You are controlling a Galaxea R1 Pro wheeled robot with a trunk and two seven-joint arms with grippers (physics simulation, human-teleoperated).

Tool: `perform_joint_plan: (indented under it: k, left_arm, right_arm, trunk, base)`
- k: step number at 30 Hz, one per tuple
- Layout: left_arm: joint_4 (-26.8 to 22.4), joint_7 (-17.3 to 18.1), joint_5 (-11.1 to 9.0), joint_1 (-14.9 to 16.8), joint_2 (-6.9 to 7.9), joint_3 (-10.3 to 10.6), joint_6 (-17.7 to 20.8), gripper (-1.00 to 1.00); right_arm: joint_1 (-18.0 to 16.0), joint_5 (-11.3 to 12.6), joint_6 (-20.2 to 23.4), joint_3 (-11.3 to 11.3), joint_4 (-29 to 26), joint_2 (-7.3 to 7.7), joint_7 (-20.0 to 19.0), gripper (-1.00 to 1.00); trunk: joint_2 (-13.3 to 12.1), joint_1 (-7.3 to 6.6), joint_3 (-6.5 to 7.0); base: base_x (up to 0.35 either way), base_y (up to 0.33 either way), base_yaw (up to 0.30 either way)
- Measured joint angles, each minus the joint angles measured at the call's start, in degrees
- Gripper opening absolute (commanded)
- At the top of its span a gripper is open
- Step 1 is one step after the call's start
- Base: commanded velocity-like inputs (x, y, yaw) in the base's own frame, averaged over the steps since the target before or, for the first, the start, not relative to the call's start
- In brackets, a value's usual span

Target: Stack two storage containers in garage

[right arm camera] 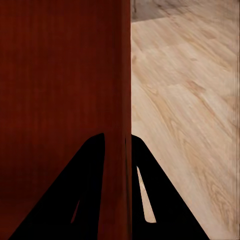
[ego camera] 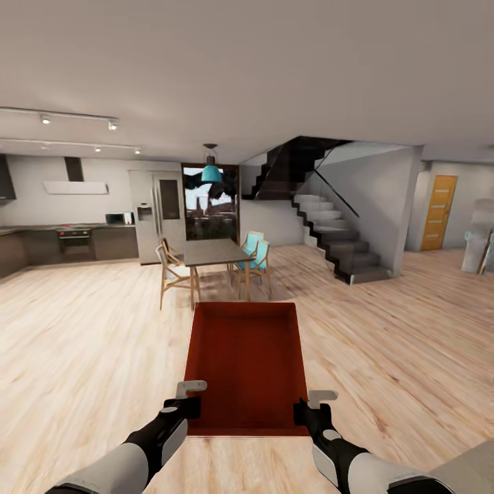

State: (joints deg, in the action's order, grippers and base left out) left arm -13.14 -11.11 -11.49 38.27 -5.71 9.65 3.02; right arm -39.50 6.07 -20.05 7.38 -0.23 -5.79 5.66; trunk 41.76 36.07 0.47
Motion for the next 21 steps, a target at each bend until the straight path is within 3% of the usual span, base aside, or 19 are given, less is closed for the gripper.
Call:
perform_joint_plan:
  k: [21]
  left_arm:
    - [0.3,0.1,0.0,0.0,-0.06,-0.3,-0.4,-1.00]
  right_arm:
    - [0.0,0.0,-0.1,0.2,0.1,0.02,0.0,-1.00]
  trunk:
    - [0.0,0.00,0.00]
  base:
    - [0.322,0.000,-0.281]
